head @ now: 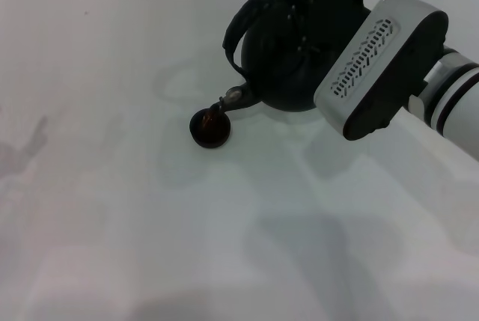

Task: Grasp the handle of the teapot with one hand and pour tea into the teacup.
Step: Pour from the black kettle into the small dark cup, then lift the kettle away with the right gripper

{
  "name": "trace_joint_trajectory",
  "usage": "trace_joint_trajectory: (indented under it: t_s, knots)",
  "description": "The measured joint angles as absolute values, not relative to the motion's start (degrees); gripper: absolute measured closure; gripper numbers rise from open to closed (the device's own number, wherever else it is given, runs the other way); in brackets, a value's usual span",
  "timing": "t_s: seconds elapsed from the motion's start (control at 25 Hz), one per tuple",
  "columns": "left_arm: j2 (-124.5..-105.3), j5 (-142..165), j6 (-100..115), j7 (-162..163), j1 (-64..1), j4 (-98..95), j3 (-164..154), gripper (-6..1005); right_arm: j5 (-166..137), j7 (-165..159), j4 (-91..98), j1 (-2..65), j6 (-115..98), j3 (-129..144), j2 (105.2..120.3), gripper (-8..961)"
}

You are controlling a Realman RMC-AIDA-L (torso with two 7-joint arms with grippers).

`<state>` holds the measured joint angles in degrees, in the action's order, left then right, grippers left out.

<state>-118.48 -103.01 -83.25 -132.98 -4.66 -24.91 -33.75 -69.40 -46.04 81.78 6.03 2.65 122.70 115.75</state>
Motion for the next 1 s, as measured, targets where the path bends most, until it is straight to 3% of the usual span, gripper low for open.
trace_joint_trajectory:
  t_s: [1.0]
  knots:
    - [-118.42, -102.21, -81.95, -133.01, -5.96, -24.34, -33.84, 137, -69.43, -46.05, 81.05, 6.64, 2.72, 122.69, 115.59, 836]
